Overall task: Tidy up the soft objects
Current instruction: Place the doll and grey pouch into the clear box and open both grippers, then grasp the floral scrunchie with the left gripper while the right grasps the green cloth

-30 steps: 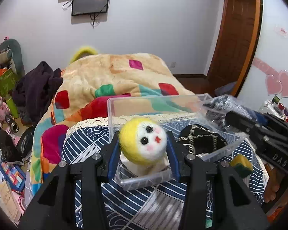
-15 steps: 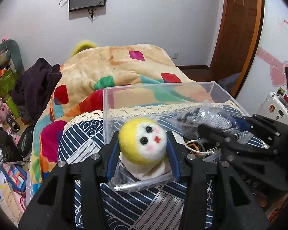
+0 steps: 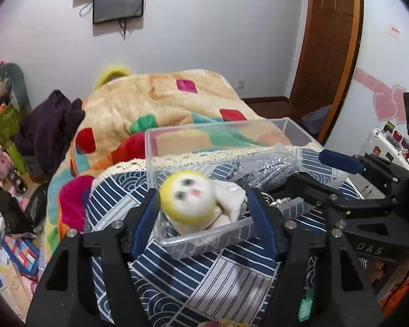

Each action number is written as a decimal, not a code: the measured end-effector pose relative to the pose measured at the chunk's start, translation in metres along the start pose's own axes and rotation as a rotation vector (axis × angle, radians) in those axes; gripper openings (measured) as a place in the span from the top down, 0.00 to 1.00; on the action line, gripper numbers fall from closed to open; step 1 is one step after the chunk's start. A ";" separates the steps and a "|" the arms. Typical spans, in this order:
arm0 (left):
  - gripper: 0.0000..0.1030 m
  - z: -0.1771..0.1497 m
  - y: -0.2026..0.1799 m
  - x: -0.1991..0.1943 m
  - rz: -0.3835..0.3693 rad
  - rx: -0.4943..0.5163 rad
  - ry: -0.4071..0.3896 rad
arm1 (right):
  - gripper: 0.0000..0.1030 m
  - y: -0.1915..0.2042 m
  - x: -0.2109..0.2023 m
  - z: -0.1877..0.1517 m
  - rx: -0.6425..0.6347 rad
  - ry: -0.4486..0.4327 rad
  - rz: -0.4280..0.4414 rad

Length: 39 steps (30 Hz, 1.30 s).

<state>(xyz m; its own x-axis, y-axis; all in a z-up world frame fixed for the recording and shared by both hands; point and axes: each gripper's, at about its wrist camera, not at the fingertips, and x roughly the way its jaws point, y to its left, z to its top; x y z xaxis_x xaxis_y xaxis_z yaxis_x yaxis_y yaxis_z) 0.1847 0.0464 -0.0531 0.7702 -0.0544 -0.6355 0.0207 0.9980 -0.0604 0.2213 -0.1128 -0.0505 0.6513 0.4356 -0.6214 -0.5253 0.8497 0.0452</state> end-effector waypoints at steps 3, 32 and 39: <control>0.27 -0.001 -0.001 -0.019 0.003 0.012 -0.044 | 0.28 0.001 -0.012 0.002 -0.011 -0.030 -0.010; 0.02 -0.112 0.017 -0.058 0.021 -0.059 0.077 | 0.13 0.018 -0.051 -0.081 0.020 0.001 0.062; 0.16 -0.137 0.016 -0.054 0.019 -0.080 0.117 | 0.13 0.017 -0.037 -0.113 0.075 0.112 0.116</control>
<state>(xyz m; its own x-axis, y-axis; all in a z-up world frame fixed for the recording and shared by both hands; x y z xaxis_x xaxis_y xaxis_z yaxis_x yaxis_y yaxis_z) 0.0558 0.0607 -0.1254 0.6901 -0.0434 -0.7224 -0.0479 0.9933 -0.1055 0.1263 -0.1482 -0.1151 0.5211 0.4996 -0.6920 -0.5480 0.8174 0.1775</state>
